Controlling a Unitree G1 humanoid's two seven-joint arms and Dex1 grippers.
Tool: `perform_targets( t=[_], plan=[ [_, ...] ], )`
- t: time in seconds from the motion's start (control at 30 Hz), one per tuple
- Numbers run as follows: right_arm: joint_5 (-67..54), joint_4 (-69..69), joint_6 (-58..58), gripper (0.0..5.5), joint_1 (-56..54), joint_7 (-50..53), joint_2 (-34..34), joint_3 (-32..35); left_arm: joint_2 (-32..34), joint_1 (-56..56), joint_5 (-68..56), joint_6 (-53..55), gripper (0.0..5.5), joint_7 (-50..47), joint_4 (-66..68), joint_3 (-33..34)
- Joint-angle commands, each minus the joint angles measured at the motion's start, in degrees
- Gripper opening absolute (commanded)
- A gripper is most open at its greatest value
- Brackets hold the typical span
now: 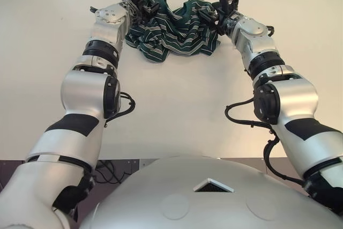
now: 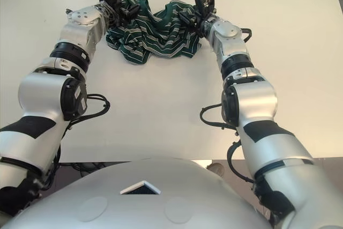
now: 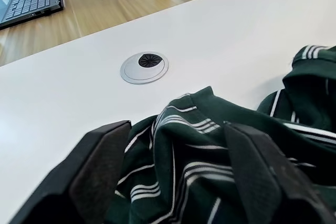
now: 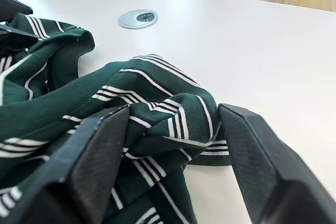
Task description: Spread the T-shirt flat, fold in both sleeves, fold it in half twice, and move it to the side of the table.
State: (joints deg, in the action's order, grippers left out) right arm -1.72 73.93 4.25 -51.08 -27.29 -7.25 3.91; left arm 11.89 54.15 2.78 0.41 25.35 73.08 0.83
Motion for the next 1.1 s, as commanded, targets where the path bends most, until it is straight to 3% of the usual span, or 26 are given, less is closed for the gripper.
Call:
perform_targets(
  t=[0.03,0.1,0.4,0.6,0.9,1.1],
  plan=[
    [0.3,0.2,-0.1,2.74,-2.0,0.2,0.4,0.5,-0.1,0.7,0.4,0.4,3.25,-0.2,0.3,0.2],
    [0.2,0.2,-0.2,2.74,-2.1,0.1,0.4,0.8,-0.1,0.7,0.4,0.5,3.25,-0.3,0.3,0.2],
    [0.6,0.5,-0.6,1.29,-2.0,0.4,0.6,0.7,0.0,0.5,0.8,0.6,3.25,-0.5,0.4,0.1],
    [0.6,0.4,-0.7,0.76,-1.8,0.4,0.5,0.7,0.1,0.6,0.9,1.0,3.25,-0.8,0.7,0.3],
    [0.8,0.6,-0.9,0.76,-1.7,0.6,1.2,0.5,-1.1,1.0,0.6,2.9,3.25,-0.6,1.7,1.4],
    [0.5,0.5,-0.9,0.0,-1.6,0.5,1.6,0.6,-1.7,1.3,-0.1,4.2,2.36,-0.4,2.0,2.7]
  ],
)
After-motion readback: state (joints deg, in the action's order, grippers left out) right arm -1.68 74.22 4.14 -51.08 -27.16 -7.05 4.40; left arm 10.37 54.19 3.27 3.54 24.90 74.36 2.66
